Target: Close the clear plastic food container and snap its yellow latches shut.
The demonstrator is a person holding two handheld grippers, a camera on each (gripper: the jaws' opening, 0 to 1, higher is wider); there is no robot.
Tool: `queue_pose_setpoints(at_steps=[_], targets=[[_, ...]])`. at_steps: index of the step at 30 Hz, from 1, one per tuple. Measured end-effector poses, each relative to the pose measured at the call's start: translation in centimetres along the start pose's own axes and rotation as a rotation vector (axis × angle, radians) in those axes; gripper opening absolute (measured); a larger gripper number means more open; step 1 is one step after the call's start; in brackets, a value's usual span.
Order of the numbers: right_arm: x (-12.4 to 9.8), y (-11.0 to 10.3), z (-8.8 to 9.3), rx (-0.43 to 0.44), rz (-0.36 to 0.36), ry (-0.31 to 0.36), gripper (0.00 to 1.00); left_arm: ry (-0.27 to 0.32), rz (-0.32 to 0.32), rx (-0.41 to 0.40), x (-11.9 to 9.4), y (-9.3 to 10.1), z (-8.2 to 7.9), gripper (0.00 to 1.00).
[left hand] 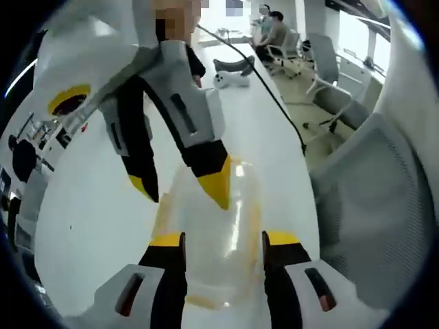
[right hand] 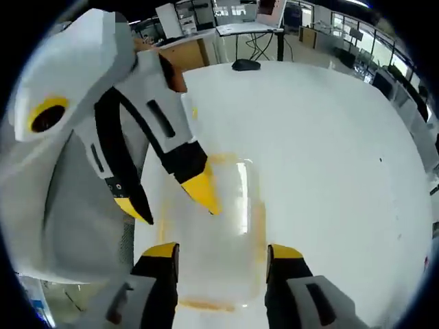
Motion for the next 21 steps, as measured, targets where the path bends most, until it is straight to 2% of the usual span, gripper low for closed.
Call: queue_pose_setpoints(at_steps=[6,9,15,17,18,21], targets=[[-0.8,-0.2,-1.1,-0.006,0.051,0.066,0.55,0.027,0.011,-0.033,-0.8,-0.1,-0.2,0.51],[-1.4,-0.3,-2.2,-0.023,0.089,0.147,0.58,0.054,0.003,-0.057,-1.2,-0.4,-0.5,0.52],[-1.9,0.0,-2.2,0.043,0.179,0.259,0.65,0.102,-0.015,-0.108,-1.7,-1.1,0.0,0.58],[-2.1,0.2,-2.1,0.039,0.229,0.288,0.68,0.119,-0.03,-0.133,-2.0,-1.6,0.2,0.59],[-2.2,-0.2,-1.9,0.054,0.224,0.301,0.67,0.132,-0.04,-0.139,-2.1,-1.8,0.1,0.61],[-2.8,-0.2,-1.8,0.082,0.27,0.354,0.71,0.181,-0.059,-0.143,-2.7,-2.1,-0.1,0.68]])
Point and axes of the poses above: the point that each gripper's makers call its tool centre point, and the gripper's own axes: x roughly forward along the fingers, y roughly to its right, z roughly out of its underside, the point moved 1 cm from there along -x, roughly backward along the fingers, and after that the axes turned 8 degrees about -x, right-handed, at the moved point
